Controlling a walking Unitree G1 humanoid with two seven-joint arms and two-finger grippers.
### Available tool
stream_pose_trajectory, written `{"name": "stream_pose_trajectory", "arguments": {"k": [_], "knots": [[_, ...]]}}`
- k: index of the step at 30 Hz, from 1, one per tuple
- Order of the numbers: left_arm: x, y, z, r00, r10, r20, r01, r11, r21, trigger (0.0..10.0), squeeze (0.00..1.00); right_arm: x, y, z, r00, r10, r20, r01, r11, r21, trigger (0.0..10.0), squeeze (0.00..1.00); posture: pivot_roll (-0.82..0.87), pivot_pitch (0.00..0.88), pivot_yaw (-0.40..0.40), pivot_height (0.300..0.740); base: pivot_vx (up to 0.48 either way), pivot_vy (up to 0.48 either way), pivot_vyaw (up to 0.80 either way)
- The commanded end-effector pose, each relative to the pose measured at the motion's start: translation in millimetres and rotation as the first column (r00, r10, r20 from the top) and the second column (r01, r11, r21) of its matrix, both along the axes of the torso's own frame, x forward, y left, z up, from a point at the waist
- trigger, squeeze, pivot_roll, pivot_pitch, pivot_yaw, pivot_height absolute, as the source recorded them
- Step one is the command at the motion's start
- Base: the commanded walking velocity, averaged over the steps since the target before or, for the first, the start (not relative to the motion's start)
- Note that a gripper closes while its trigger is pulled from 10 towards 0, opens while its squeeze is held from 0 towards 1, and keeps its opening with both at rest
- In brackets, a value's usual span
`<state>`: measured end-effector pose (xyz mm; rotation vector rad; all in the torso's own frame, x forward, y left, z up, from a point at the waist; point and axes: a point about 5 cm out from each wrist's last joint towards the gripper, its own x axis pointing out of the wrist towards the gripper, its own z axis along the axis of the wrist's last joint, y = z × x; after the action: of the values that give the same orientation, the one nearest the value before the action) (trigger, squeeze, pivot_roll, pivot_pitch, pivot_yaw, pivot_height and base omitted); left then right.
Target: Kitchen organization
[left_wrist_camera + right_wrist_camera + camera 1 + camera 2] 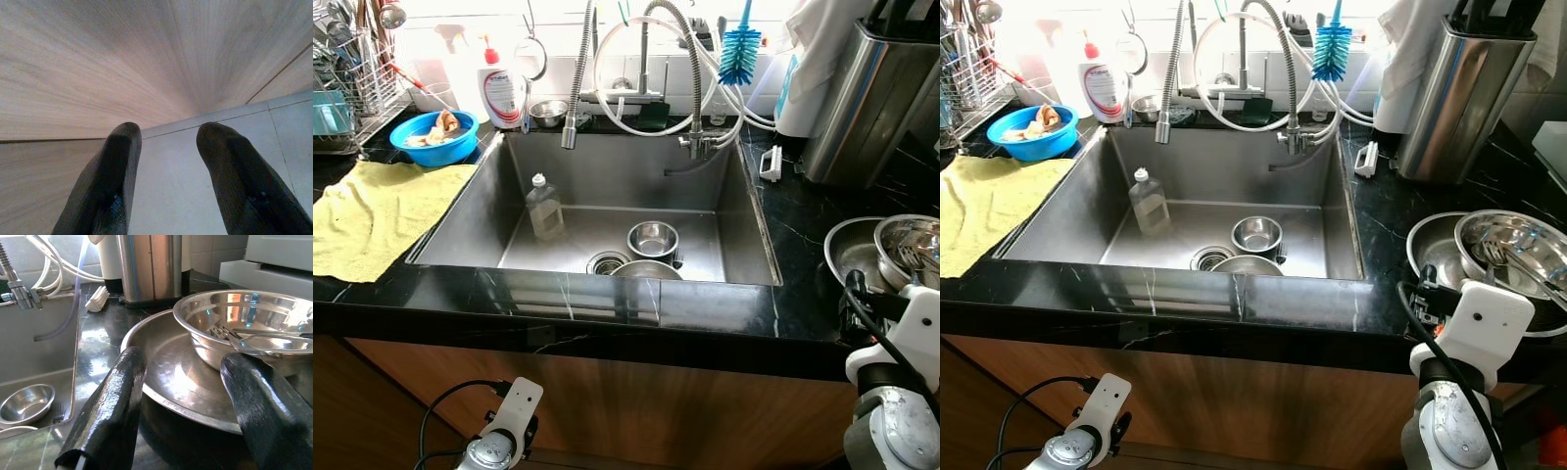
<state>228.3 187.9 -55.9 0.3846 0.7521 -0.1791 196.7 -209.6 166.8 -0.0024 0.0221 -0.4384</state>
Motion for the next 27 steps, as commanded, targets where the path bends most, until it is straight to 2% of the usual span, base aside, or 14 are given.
{"name": "stream_pose_trajectory", "arguments": {"k": [1, 12, 17, 27], "knots": [[1.1, 3.0, 1.0, 1.000, -0.004, 0.000, 0.004, 1.000, 0.010, 10.0, 0.00, -0.7, -0.7, -3.8, 1.000, -0.007, -0.027, 0.007, 1.000, 0.003, 10.0, 0.00, -0.15, 0.000, 0.026, 0.740, 0.000, 0.000, 0.00], [5.4, 1.6, 4.0, 1.000, -0.010, 0.018, 0.010, 1.000, 0.005, 10.0, 0.00, -2.9, -4.6, -8.5, 0.997, -0.045, -0.056, 0.045, 0.999, 0.009, 10.0, 0.00, -0.15, 0.000, 0.027, 0.740, 0.000, 0.000, 0.00], [6.9, 0.8, 5.0, 1.000, -0.013, 0.024, 0.013, 1.000, 0.004, 10.0, 0.00, -6.1, -13.3, -4.1, 0.990, -0.134, -0.033, 0.134, 0.991, -0.015, 10.0, 0.00, -0.14, 0.000, 0.027, 0.740, 0.000, 0.000, 0.00], [7.9, -0.8, 5.4, 1.000, -0.015, 0.027, 0.015, 1.000, 0.002, 10.0, 0.00, -3.5, -15.0, 3.2, 0.990, -0.142, 0.010, 0.143, 0.989, -0.033, 10.0, 0.00, -0.14, 0.000, 0.028, 0.740, 0.000, 0.000, 0.00]]}}
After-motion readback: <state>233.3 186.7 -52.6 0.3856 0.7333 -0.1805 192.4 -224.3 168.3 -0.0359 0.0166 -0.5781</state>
